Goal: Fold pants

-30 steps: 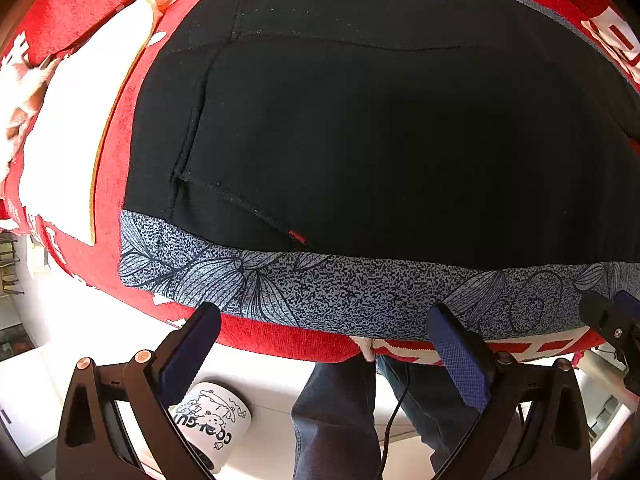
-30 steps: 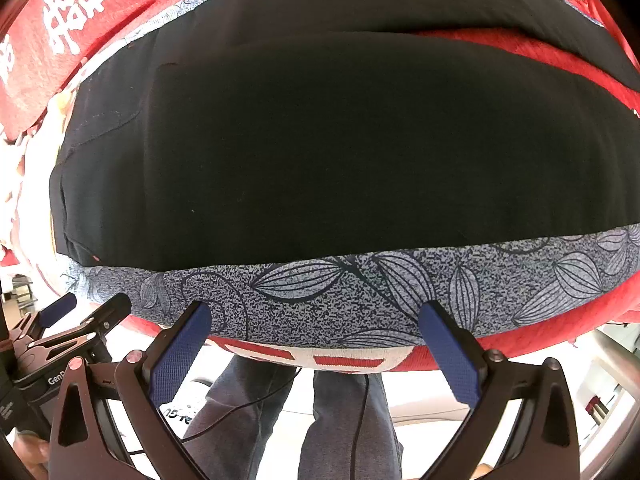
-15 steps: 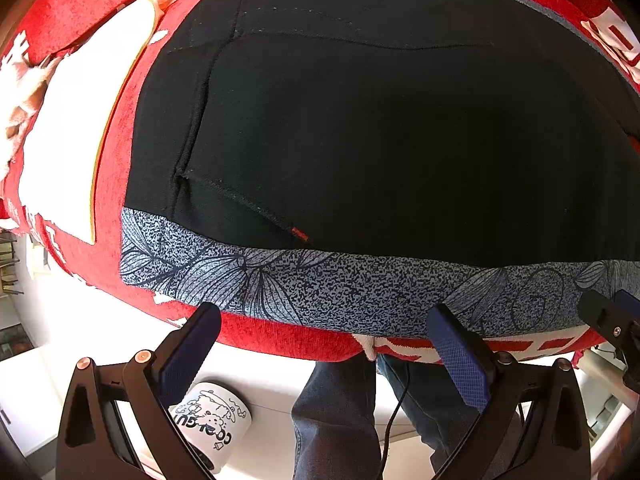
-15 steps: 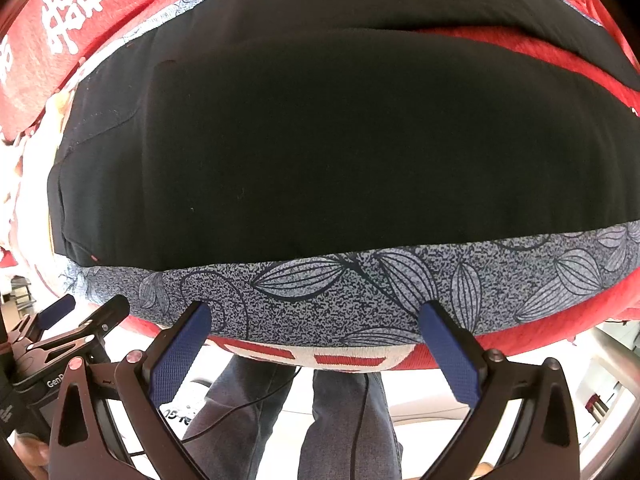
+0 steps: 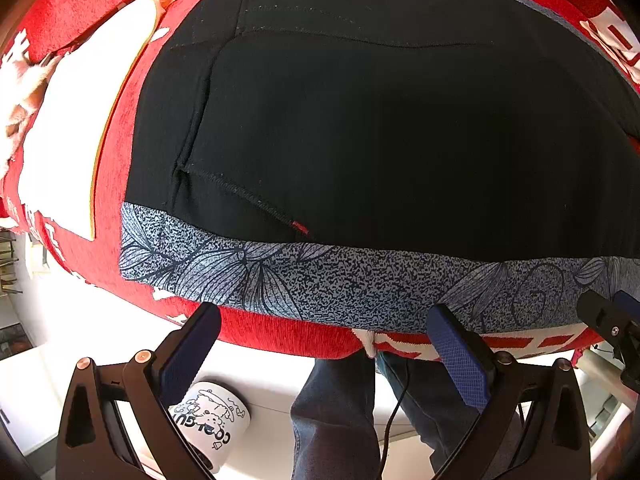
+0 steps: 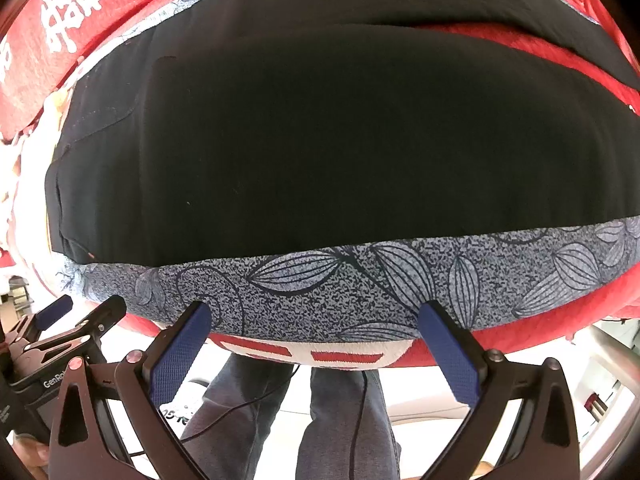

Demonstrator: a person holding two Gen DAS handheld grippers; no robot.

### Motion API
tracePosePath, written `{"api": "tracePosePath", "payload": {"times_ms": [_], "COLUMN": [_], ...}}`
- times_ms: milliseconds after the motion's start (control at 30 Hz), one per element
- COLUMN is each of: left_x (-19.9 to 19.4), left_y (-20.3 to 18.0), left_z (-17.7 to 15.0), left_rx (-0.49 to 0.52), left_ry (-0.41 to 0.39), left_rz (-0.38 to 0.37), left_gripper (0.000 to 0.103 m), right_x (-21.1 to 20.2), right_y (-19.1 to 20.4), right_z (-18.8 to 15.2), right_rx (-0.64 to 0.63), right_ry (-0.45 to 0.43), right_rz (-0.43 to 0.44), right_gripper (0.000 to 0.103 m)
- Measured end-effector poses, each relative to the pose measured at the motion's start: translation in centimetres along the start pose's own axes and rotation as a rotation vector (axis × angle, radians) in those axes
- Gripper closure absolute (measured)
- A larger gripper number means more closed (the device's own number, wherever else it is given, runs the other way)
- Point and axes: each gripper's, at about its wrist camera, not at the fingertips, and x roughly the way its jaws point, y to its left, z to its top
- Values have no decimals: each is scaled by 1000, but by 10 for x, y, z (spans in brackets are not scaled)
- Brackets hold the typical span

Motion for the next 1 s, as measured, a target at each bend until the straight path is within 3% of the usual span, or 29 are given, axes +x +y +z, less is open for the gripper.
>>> {"api": "tracePosePath", "payload": {"times_ms": [400, 567, 600, 833, 1000], "left_x": [-3, -4, -8, -8, 2], "left_y": [3, 7, 9, 16, 28], "left_z": [-2, 0, 0, -7, -12], "left_rx": [-28, -42, -48, -19, 18], "left_ry": [-60, -44, -79, -30, -18], "left_rz": [35, 27, 38, 83, 40], "left_gripper": [0, 0, 0, 0, 0], "right_x": [-1, -1, -2, -1, 5], "right_y": [0, 0, 0, -1, 1], "right_z": [-1, -2, -2, -3, -7], "right_rx": [-6, -5, -7, 24, 93], "right_ry": [-7, -13, -14, -25, -37], "right_rz": [16, 34, 35, 62, 137], "right_gripper": [0, 0, 0, 0, 0]}}
